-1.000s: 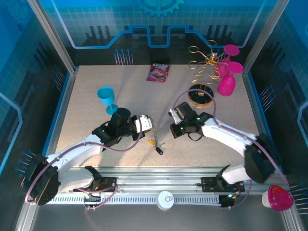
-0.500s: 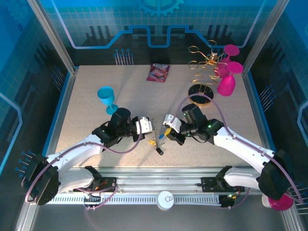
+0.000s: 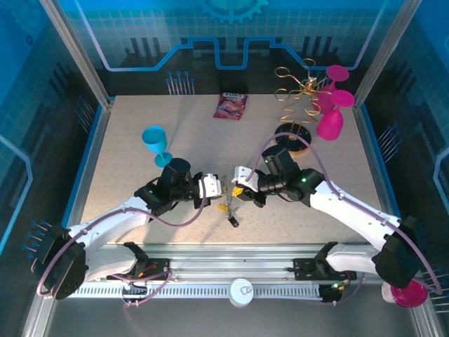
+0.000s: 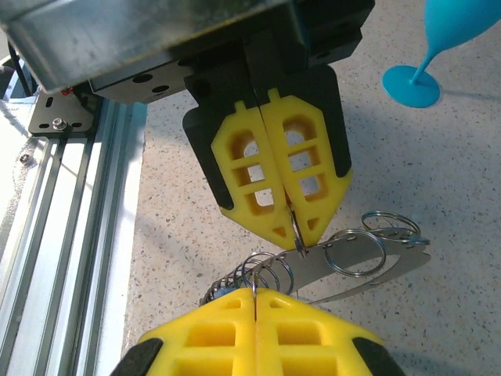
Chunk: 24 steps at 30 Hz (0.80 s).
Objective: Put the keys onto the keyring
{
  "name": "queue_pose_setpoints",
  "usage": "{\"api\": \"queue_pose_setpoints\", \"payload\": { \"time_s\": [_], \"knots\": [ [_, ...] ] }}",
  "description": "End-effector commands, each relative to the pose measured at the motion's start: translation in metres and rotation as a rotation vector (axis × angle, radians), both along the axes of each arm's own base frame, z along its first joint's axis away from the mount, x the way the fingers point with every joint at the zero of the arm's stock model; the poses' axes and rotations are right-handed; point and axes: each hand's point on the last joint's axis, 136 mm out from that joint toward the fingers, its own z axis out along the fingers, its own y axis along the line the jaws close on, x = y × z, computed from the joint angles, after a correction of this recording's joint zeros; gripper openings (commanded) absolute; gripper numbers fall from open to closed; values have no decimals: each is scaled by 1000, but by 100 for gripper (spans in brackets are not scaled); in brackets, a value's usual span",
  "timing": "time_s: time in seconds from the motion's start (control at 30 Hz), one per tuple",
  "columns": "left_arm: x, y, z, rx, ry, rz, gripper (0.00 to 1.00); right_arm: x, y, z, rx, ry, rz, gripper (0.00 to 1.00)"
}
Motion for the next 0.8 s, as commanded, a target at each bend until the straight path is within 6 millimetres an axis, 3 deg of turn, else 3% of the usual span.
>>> {"api": "queue_pose_setpoints", "payload": {
  "time_s": [0.0,0.37,0.77],
  "knots": [
    [-7,-5,13,-44,-59,-58,0,-2,12,13,40,-28,47,0],
    [-6,-5,13,-46,-65,-55,0,9,23,12,59,-42,12,0],
    [-7,-5,15,-49,-77,-58,0,19,22,8,44,-60,-40,0]
  ]
}}
